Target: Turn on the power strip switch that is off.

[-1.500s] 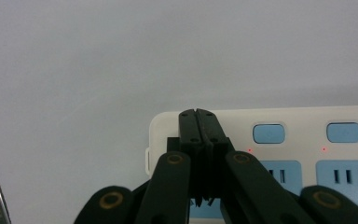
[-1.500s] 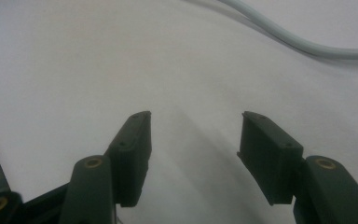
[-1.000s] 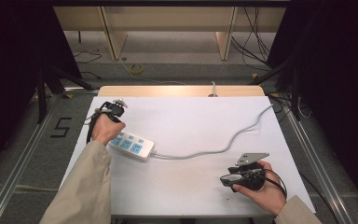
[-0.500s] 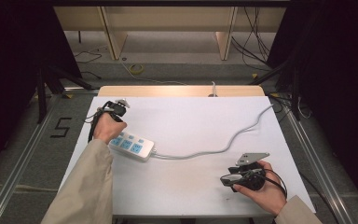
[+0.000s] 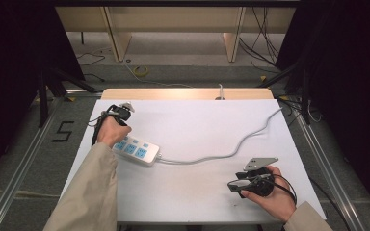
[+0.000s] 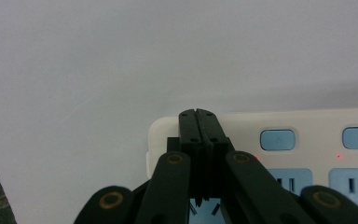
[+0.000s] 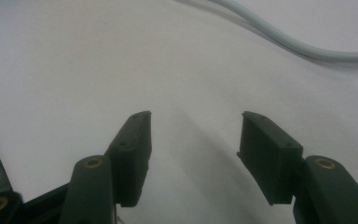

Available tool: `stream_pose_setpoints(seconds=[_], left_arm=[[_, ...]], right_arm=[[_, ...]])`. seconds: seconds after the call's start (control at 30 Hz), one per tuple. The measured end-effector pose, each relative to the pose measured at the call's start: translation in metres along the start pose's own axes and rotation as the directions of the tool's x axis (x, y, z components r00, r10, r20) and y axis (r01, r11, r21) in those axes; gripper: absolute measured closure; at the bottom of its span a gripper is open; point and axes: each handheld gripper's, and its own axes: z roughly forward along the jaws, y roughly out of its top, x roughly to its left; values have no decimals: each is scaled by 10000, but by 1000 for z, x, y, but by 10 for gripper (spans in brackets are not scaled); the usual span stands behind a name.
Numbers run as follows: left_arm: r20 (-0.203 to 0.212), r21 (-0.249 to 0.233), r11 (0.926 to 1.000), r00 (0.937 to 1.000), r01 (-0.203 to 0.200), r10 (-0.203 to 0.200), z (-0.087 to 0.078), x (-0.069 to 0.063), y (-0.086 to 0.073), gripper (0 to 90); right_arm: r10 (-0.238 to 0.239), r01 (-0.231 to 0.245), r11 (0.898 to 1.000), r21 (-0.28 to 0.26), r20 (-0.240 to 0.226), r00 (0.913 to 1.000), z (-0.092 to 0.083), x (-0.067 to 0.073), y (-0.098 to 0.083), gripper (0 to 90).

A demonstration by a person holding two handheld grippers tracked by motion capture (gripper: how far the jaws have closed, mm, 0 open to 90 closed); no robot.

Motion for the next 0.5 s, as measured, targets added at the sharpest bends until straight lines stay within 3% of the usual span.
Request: stream_pose_setpoints(seconds=[0.5], left_arm=[[12, 104, 9999, 10000, -55, 55, 3, -1, 1, 898]], right_arm=[[1, -1, 10000, -21, 8, 10000, 0, 0, 0, 443]])
